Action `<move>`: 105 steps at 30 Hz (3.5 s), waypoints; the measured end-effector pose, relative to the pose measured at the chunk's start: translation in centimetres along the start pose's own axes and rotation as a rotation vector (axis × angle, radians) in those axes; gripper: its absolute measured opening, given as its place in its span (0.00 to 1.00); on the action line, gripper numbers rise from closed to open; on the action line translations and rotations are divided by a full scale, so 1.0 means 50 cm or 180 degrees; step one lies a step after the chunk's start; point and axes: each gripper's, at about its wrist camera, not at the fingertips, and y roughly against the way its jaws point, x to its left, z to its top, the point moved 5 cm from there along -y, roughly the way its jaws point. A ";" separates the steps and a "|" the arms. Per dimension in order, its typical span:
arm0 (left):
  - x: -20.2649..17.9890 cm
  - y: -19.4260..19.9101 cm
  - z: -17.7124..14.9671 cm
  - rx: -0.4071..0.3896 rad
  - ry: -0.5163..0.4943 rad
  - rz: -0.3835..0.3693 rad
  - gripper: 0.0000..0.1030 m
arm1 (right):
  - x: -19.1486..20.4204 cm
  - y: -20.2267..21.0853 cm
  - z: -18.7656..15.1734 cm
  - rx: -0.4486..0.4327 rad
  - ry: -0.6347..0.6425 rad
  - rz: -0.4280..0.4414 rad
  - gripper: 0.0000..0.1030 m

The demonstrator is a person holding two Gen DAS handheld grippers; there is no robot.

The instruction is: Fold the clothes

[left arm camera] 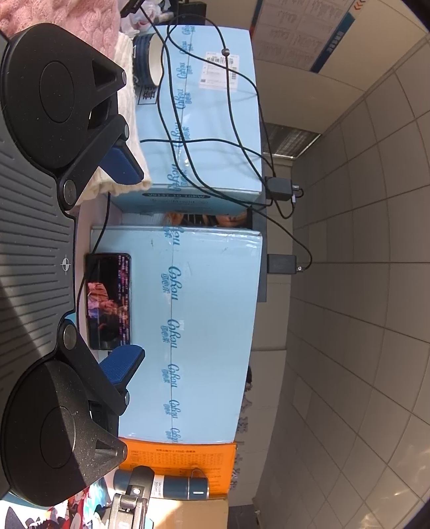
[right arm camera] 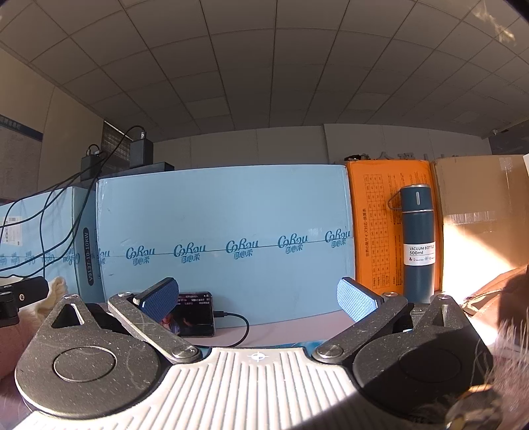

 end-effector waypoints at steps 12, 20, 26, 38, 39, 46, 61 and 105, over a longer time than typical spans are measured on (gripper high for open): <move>-0.005 0.007 -0.006 0.0065 -0.0047 -0.0035 1.00 | -0.004 0.004 -0.003 -0.0046 -0.0048 -0.0081 1.00; -0.005 0.001 -0.005 0.0097 -0.0044 -0.0061 1.00 | 0.008 0.001 -0.010 -0.0025 -0.0059 -0.0059 1.00; -0.004 0.000 -0.006 0.0100 -0.0038 -0.0060 1.00 | 0.007 0.011 -0.013 -0.0019 -0.0069 -0.0086 1.00; -0.006 0.000 -0.007 0.0103 -0.0040 -0.0059 1.00 | 0.009 0.005 -0.006 0.0034 -0.0066 -0.0088 1.00; -0.006 0.000 -0.007 0.0103 -0.0040 -0.0059 1.00 | 0.010 0.007 -0.006 0.0034 -0.0066 -0.0091 1.00; -0.007 0.003 -0.007 0.0101 -0.0043 -0.0066 1.00 | 0.018 0.009 0.001 0.0055 -0.0055 -0.0091 1.00; -0.008 0.003 -0.005 0.0103 -0.0041 -0.0063 1.00 | 0.008 0.000 0.008 0.0086 -0.0052 0.0039 1.00; -0.006 0.001 -0.004 0.0088 -0.0042 -0.0062 1.00 | 0.000 0.001 0.007 0.0068 -0.0051 0.0159 1.00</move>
